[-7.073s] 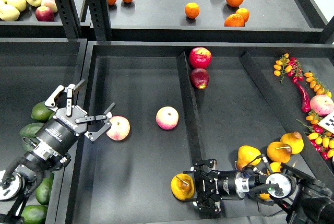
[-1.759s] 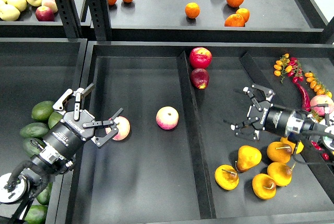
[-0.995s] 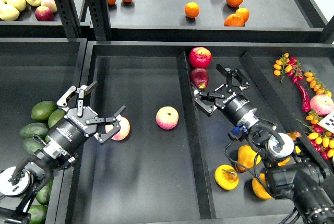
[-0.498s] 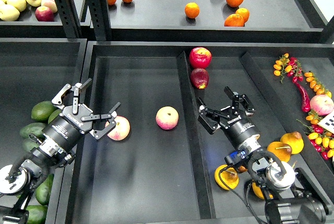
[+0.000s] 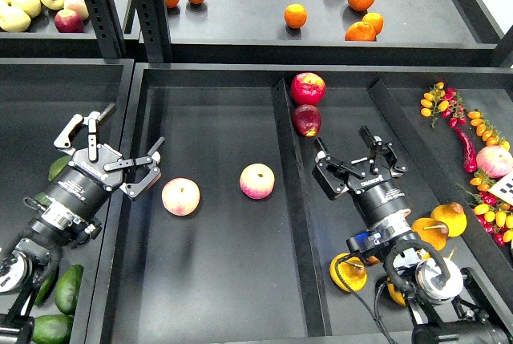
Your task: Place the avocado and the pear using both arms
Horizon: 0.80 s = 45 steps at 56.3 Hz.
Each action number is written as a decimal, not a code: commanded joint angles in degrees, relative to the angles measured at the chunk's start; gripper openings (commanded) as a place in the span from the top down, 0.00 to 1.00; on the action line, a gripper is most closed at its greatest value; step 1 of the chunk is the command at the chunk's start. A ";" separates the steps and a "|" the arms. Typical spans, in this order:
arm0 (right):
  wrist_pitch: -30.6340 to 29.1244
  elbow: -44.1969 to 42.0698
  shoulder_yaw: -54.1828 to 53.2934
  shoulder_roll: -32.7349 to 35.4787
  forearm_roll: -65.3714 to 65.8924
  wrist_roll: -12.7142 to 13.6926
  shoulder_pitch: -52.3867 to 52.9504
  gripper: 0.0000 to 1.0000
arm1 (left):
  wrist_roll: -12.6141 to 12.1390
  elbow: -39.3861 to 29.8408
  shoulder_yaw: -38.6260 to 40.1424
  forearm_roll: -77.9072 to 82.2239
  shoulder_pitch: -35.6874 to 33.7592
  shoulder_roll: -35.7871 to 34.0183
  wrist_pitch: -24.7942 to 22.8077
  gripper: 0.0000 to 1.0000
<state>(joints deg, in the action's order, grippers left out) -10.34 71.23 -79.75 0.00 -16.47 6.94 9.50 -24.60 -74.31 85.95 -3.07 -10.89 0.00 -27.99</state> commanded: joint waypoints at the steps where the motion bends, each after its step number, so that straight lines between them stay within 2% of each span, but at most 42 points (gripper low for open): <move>1: 1.90 -0.21 -1.81 0.00 0.39 -0.70 3.59 0.01 | 2.45 0.83 -0.08 -0.01 -4.48 0.00 2.41 0.01; 6: 2.25 -0.03 -2.60 0.00 0.39 -0.70 4.21 0.01 | 3.42 0.83 -0.61 -0.01 -6.16 0.00 3.64 0.01; 15: 1.99 0.67 -3.39 0.00 -1.54 -0.70 1.32 0.01 | 5.09 -1.01 -2.28 -0.01 -4.75 0.00 4.35 0.00; 25: 1.81 2.86 -2.78 0.00 -8.75 -0.44 -4.75 0.01 | 5.27 -3.91 -3.60 -0.09 1.66 0.00 4.35 0.00; 45: -1.97 2.95 1.53 0.00 -6.47 0.00 -9.77 0.01 | 5.53 -4.97 -4.30 -0.09 12.56 0.00 4.17 0.01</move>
<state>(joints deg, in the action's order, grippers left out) -11.13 74.18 -80.36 0.00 -24.91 6.95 0.87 -19.17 -79.26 81.73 -3.17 -0.90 0.00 -23.78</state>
